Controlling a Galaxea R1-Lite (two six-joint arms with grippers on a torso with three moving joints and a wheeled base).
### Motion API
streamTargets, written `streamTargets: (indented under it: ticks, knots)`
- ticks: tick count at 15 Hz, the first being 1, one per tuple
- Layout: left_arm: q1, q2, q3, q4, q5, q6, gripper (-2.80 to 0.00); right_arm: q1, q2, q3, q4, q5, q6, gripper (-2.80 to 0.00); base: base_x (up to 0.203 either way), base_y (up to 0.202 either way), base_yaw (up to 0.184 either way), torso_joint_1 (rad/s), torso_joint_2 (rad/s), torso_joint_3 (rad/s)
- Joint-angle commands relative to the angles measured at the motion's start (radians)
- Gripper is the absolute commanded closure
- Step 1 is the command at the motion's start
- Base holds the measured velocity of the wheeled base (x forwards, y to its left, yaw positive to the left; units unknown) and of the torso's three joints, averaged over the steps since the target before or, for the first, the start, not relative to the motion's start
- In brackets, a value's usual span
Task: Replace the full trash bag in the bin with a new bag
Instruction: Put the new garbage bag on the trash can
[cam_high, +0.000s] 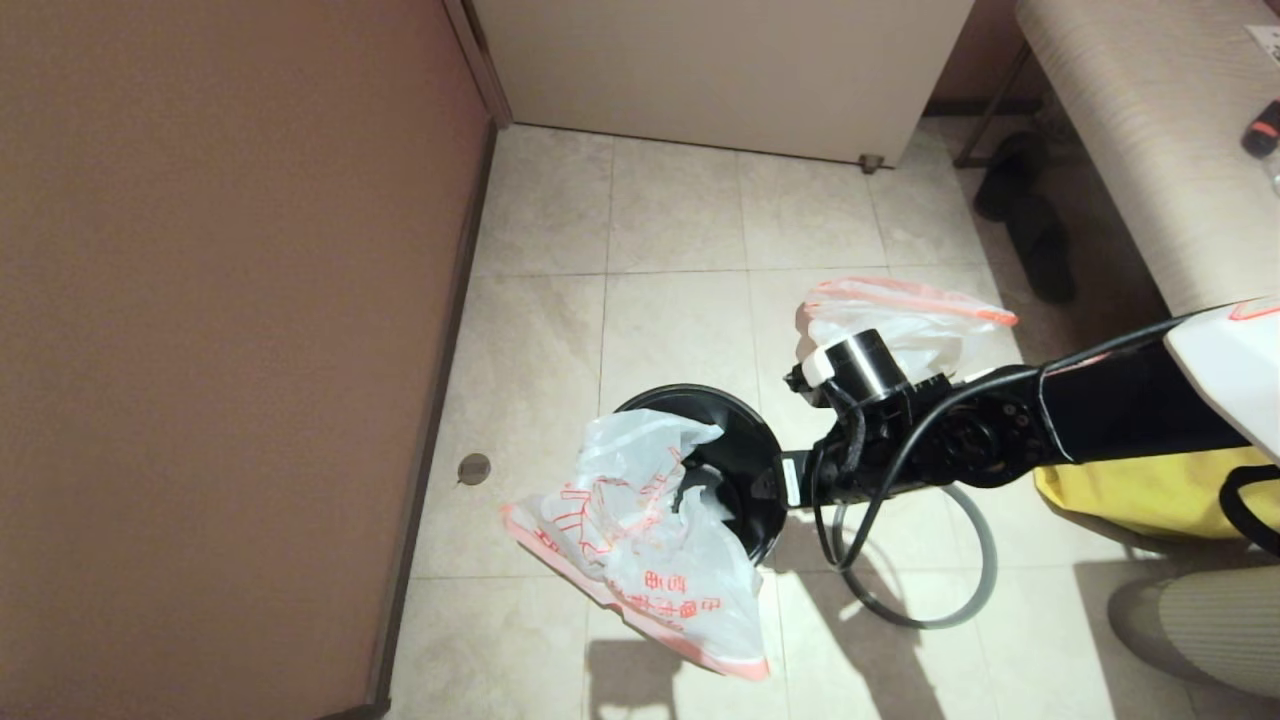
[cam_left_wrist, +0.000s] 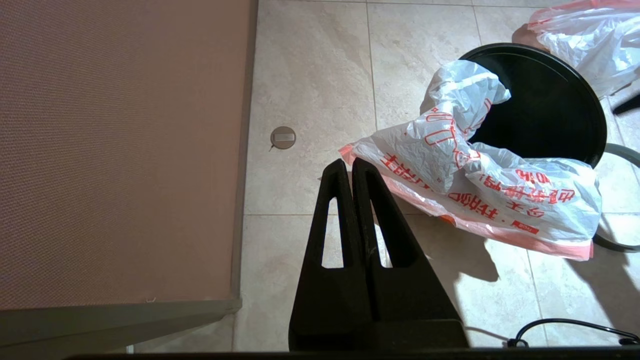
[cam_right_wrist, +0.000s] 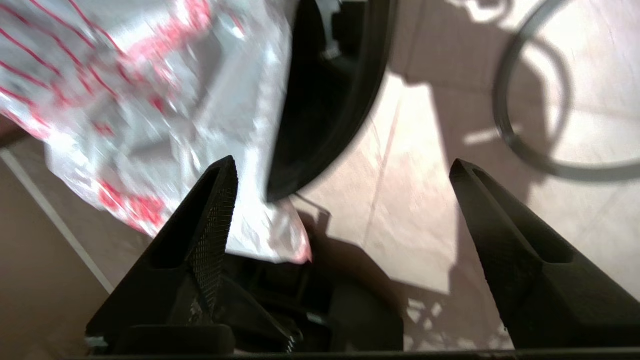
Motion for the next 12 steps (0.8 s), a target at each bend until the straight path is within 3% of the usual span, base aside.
streamTargets:
  ticks: [1,4,5,8,12]
  knots:
    - [0.000,0.001,0.000,-0.001,0.001,-0.001,0.00,0.031,-0.105,0.164,-0.012,-0.033,0.017,-2.80,0.000,0.000,0.000,0.000,0.00,0.000]
    - [0.000,0.001,0.000,-0.001,0.001,-0.001,0.00,0.158,-0.172,0.363,-0.067,-0.110,0.002,-2.80,0.000,0.000,0.000,0.000,0.00,0.000]
    - [0.000,0.001,0.000,-0.001,0.001,-0.001,0.00,0.212,-0.170,0.436,-0.094,-0.165,-0.025,0.00,0.000,0.000,0.000,0.000,0.00,0.000]
    - [0.000,0.001,0.000,-0.001,0.001,-0.001,0.00,0.315,-0.063,0.533,-0.287,-0.252,-0.082,0.00,0.000,0.000,0.000,0.000,0.00,0.000]
    - [0.000,0.001,0.000,-0.001,0.001,-0.001,0.00,0.423,0.027,0.540,-0.372,-0.277,-0.179,0.00,0.000,0.000,0.000,0.000,0.00,0.000]
